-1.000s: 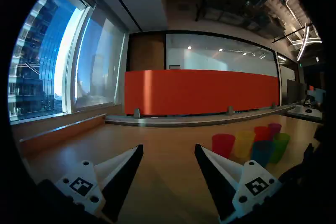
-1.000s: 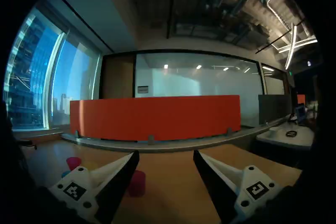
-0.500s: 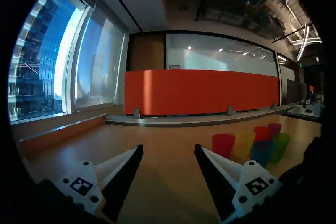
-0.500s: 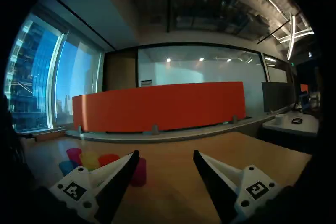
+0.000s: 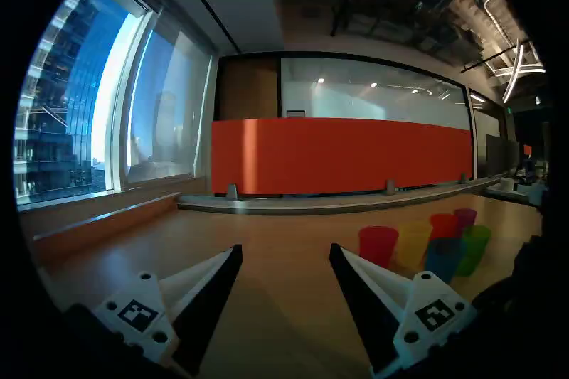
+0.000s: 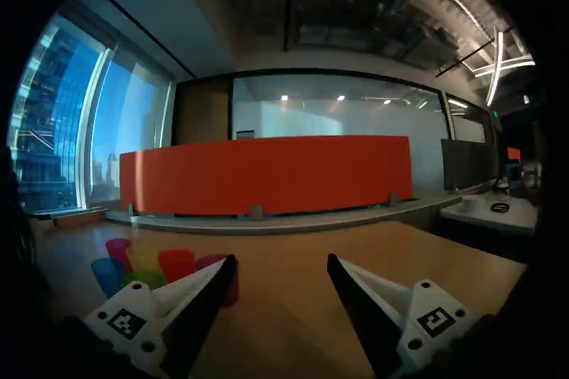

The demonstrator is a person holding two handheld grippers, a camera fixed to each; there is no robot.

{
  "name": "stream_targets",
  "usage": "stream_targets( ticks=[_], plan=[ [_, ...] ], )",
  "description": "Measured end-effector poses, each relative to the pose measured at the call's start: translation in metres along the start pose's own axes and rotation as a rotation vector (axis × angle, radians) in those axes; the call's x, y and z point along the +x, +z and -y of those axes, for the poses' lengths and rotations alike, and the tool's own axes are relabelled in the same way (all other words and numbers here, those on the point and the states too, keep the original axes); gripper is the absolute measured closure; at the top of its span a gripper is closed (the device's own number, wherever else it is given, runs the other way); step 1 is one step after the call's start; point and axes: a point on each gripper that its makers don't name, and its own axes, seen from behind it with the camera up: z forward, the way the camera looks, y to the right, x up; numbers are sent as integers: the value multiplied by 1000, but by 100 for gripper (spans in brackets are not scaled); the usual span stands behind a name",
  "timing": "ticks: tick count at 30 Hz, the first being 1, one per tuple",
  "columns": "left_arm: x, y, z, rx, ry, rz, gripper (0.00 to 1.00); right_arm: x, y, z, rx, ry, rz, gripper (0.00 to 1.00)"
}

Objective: Pour water

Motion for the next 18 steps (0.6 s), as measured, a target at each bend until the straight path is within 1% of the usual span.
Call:
stream_targets(
  ticks=[11,18],
  plan=[
    [0,0,0,0,0,0,9,-8,2,-2,-18,-38,30,1],
    [0,-1,0,0,0,0,9,-9,1,0,-16,-44,33,1]
  ],
)
